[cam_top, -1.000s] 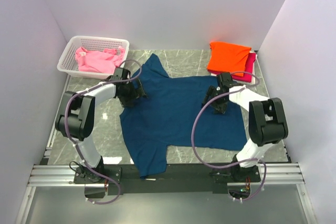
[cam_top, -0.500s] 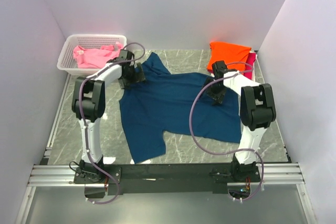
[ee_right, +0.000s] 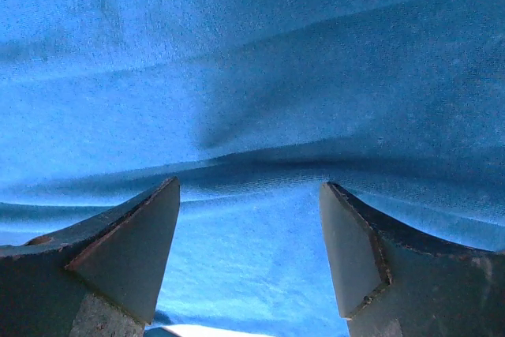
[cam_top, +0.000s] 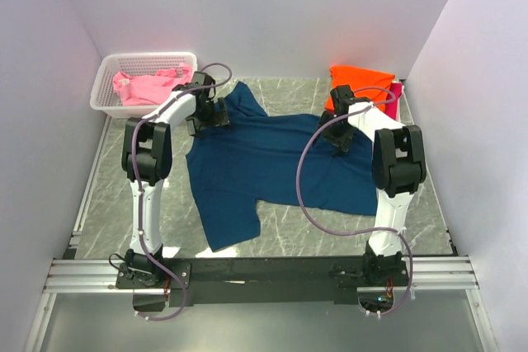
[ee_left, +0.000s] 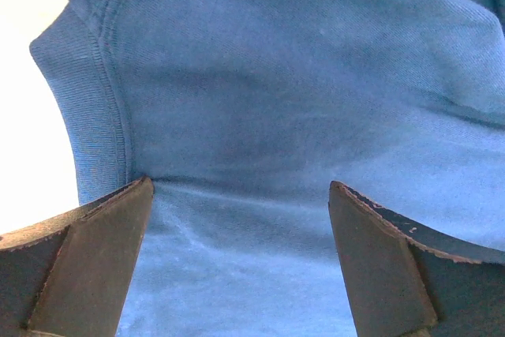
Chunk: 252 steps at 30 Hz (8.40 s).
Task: Fold and stack the t-shirts
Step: Fold the tshirt
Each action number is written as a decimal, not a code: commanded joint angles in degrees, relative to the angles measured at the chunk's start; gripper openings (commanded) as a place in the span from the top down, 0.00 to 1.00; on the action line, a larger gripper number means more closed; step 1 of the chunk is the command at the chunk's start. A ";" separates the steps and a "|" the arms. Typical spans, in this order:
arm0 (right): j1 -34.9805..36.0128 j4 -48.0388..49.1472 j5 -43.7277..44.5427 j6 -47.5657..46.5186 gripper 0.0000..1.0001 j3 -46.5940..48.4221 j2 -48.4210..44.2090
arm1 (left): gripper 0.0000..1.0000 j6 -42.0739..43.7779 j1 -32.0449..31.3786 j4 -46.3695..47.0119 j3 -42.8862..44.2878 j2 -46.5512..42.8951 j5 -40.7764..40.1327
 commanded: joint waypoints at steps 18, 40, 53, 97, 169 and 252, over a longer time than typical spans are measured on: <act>5.64 6.95 -2.70 -5.46 0.22 -15.54 -17.01 | 0.01 -6.15 -4.01 17.07 -27.55 -24.81 -2.06; 6.60 8.63 -3.67 -3.79 0.22 -20.57 -12.37 | 0.01 -7.22 -0.94 21.03 -36.90 -18.41 -2.06; 6.43 2.04 -3.40 -4.49 0.22 -8.45 -5.51 | 0.01 1.13 0.38 17.87 -19.94 -7.77 -5.76; 5.90 6.07 -1.29 -6.25 0.22 -29.70 -29.49 | 0.35 -35.95 -18.95 0.03 -71.17 -68.77 -18.49; -12.29 -13.52 11.54 5.00 0.42 -44.47 -44.61 | 0.99 -30.15 -17.81 3.63 -68.89 -65.68 -13.93; 2.39 -20.91 4.52 -0.36 1.00 -34.37 -35.83 | 1.00 -30.77 -13.24 -12.99 -44.20 -60.36 -13.23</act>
